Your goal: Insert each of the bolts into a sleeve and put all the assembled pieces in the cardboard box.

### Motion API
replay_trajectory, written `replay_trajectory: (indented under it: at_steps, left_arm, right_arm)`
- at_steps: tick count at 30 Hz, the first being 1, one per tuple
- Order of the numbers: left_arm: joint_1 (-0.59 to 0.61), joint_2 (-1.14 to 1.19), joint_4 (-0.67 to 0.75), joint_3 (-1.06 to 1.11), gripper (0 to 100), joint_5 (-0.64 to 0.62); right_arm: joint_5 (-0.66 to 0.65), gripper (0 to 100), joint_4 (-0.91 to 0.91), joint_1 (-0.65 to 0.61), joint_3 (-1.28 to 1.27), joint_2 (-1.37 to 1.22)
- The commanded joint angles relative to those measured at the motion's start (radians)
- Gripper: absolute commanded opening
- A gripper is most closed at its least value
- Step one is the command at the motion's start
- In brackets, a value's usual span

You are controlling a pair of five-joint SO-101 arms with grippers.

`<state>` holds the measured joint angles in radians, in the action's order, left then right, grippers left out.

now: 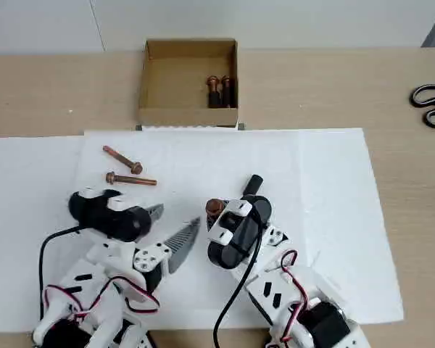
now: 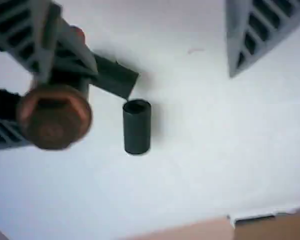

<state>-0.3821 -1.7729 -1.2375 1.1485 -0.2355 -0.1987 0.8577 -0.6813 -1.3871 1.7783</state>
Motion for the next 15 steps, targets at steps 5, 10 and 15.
replay_trajectory:
  at_steps: [5, 10, 15]
  left_arm:
    - [0.115, 0.003, -0.005, -0.064, 1, 0.005]
    - [0.296, 0.005, 0.011, 0.015, 0, 0.005]
    - [0.445, 0.003, 0.095, 0.259, 0, -0.002]
  right_arm:
    - [-0.003, 0.3, -0.042, 0.012, -0.018, 0.007]
    - [0.106, 0.2, -0.076, 0.084, -0.041, 0.001]
    - [0.206, 0.2, -0.202, 0.194, -0.098, -0.004]
